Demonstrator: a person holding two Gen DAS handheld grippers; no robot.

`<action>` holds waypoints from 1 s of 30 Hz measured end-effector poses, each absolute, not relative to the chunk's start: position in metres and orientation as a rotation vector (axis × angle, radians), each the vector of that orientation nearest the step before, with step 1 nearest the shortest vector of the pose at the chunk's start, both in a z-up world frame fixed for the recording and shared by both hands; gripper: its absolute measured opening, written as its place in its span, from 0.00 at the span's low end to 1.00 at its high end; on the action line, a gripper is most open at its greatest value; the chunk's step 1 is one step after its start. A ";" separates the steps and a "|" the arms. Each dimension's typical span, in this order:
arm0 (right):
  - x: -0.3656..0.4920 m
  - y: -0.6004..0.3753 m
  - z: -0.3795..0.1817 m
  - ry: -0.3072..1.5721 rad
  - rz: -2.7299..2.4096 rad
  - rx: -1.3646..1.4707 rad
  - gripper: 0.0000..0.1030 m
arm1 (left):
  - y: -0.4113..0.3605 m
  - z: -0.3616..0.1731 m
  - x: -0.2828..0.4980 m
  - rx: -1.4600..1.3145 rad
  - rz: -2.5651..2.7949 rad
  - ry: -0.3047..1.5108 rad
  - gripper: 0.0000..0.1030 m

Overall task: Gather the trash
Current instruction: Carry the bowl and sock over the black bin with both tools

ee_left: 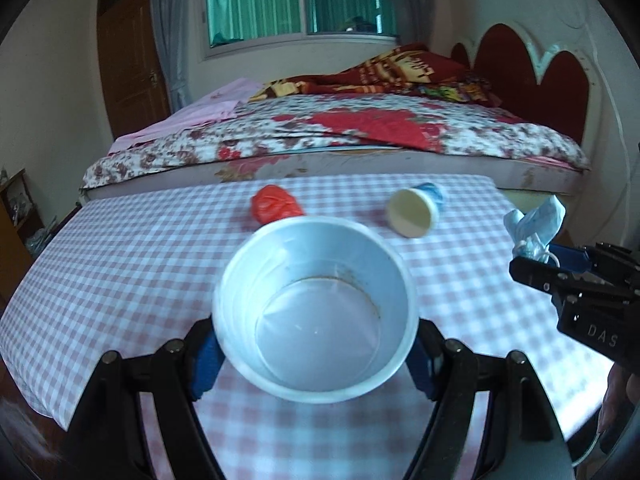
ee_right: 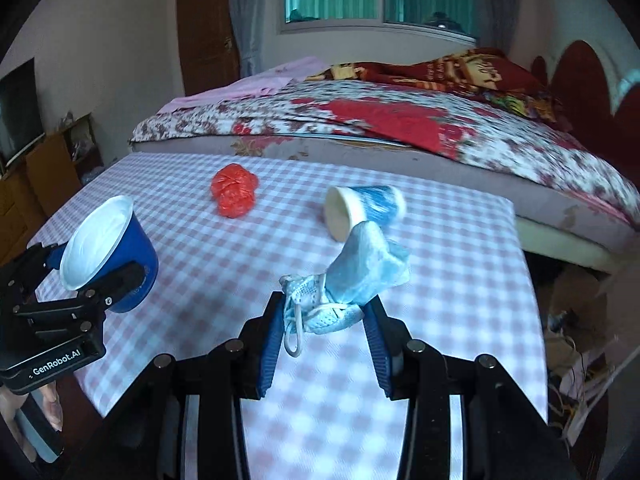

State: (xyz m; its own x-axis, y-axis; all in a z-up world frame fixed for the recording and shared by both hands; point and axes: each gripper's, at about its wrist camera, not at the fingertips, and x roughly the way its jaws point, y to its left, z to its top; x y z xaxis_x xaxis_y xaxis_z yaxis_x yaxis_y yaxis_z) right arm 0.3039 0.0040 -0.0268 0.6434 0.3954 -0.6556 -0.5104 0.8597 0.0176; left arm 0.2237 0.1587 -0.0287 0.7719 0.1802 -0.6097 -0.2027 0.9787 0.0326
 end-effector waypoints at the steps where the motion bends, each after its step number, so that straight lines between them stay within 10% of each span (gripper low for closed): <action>1: 0.297 -0.007 -0.025 0.703 0.509 -0.165 0.40 | 0.153 -0.027 0.220 -0.035 0.200 0.656 0.74; 30: 0.173 -0.227 -0.016 0.660 0.308 0.011 0.40 | -0.041 -0.012 0.150 0.060 -0.109 0.645 0.74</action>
